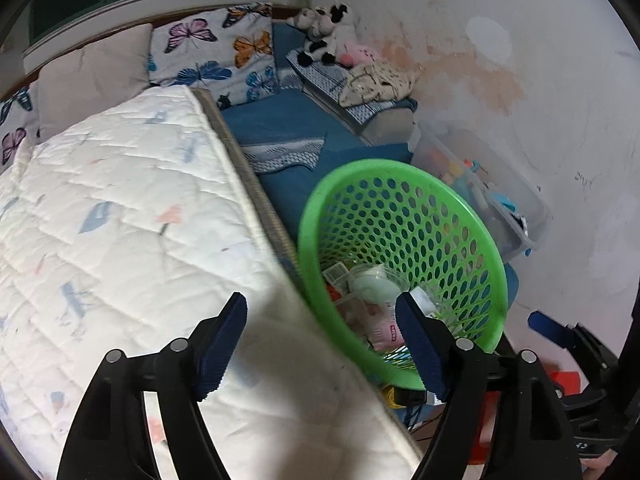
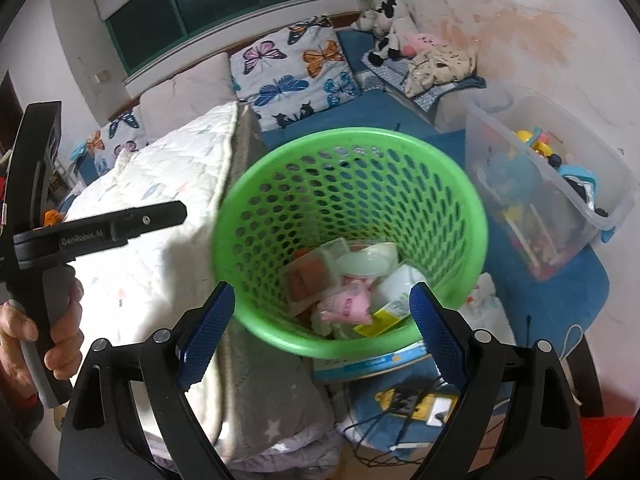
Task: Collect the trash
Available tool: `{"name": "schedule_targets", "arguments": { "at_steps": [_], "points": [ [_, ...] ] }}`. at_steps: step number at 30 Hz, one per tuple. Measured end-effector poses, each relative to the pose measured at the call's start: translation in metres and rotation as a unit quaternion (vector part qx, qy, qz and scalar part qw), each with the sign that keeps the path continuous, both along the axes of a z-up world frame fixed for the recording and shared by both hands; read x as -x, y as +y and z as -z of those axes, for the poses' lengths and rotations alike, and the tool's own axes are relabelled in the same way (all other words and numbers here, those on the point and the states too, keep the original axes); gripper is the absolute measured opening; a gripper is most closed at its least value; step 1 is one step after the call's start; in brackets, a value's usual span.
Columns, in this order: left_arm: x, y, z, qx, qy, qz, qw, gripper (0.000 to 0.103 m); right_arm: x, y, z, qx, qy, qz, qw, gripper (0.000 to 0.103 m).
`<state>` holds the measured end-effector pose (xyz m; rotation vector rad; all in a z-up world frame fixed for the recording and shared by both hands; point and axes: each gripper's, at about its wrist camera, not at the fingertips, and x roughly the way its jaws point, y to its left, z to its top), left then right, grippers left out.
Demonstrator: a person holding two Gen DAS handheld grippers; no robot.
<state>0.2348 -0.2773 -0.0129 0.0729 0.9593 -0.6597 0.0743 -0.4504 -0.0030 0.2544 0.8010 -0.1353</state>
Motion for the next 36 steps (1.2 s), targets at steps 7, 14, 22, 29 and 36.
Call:
{"name": "schedule_targets", "arguments": {
  "at_steps": [7, 14, 22, 29, 36],
  "points": [
    [0.013, 0.048, -0.013, 0.002, -0.037, -0.03, 0.9989, 0.081, 0.001, 0.036, 0.001, 0.012, 0.002, -0.027, 1.0, 0.089],
    [0.027, 0.094, -0.019, 0.006, -0.055, -0.06, 0.9967, 0.086, 0.004, 0.079, 0.001, 0.029, -0.005, -0.058, 0.998, 0.091],
    [0.051, 0.144, -0.019, -0.011, -0.086, -0.099, 0.9913, 0.093, 0.01, 0.111, -0.003, 0.035, -0.009, -0.07, 0.997, 0.092],
    [0.076, 0.189, -0.012, -0.026, -0.099, -0.127, 0.9866, 0.095, 0.021, 0.133, 0.001, 0.035, -0.014, -0.07, 0.997, 0.093],
    [0.1, 0.227, -0.003, -0.025, -0.087, -0.154, 0.9839, 0.095, 0.036, 0.151, 0.004, 0.037, -0.018, -0.075, 0.996, 0.093]
  ]
}}
